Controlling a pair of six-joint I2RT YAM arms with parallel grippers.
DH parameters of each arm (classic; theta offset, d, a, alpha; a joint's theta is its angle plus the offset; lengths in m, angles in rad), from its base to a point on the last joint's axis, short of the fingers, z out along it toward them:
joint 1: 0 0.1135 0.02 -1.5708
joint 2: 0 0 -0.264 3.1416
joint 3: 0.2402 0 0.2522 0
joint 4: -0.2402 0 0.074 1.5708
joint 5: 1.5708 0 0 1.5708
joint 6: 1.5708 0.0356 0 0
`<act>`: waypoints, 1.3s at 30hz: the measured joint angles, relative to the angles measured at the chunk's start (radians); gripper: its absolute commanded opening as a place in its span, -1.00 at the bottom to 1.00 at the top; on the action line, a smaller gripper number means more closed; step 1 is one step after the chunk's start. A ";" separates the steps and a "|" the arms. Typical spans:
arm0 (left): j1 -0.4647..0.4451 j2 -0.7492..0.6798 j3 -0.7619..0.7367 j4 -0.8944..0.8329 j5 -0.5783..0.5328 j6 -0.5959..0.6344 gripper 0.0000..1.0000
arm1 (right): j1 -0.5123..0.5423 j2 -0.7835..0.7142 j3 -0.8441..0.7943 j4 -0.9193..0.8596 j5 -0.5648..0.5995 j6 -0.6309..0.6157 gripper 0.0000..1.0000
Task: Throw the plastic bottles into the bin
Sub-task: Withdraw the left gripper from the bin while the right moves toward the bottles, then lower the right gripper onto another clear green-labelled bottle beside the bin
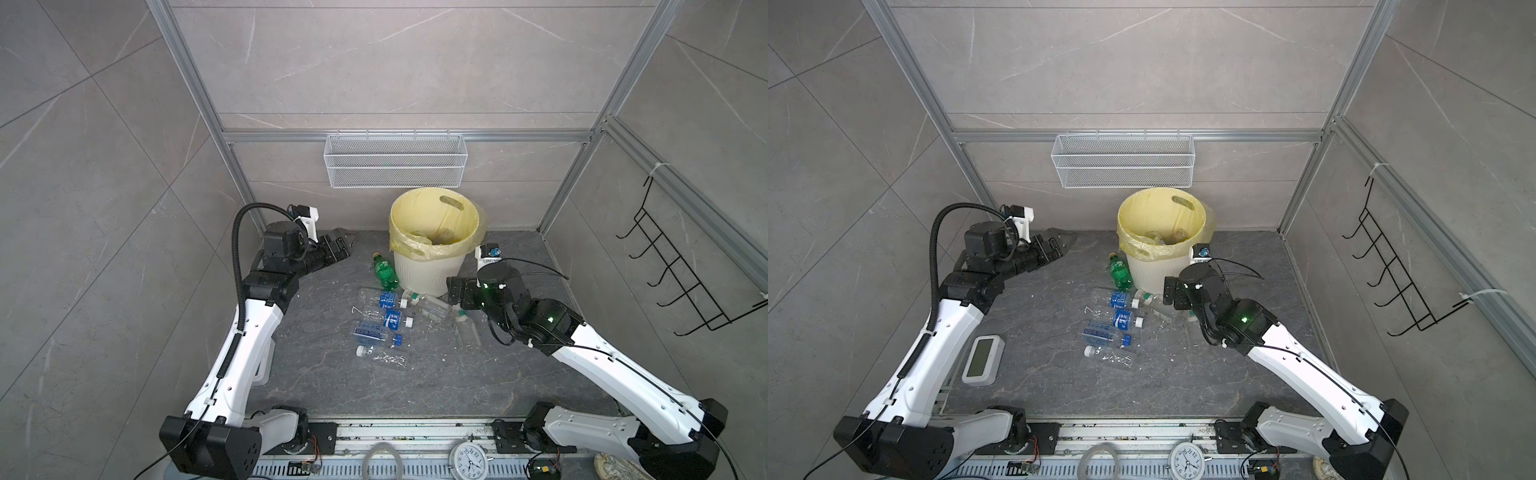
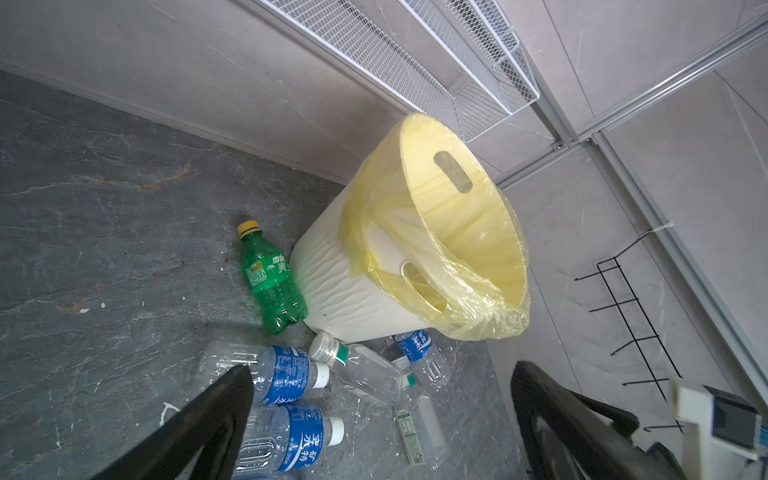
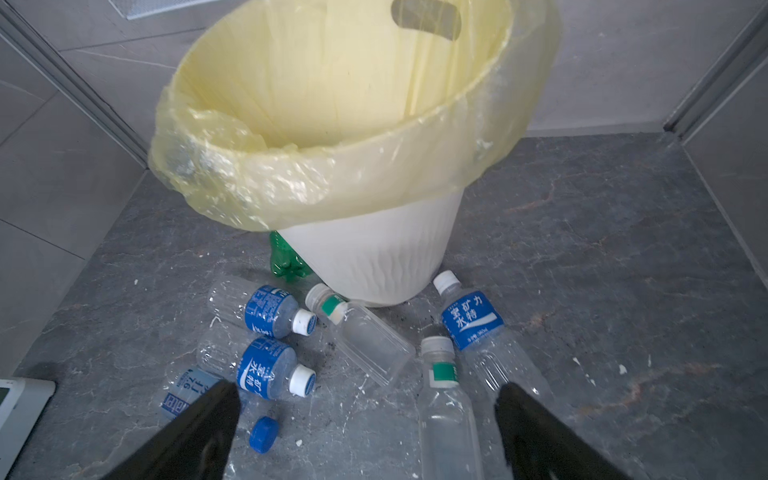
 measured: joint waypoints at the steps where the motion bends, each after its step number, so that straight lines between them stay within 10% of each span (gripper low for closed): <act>1: 0.005 -0.013 -0.020 0.011 0.000 -0.005 1.00 | 0.000 -0.009 -0.020 -0.007 0.003 0.008 0.99; 16: 0.139 -0.040 -0.321 0.145 0.050 -0.164 1.00 | 0.000 -0.083 -0.302 -0.029 0.015 0.178 0.99; 39: 0.177 0.024 -0.389 0.266 0.159 -0.331 1.00 | -0.018 0.003 -0.459 0.040 -0.034 0.289 0.94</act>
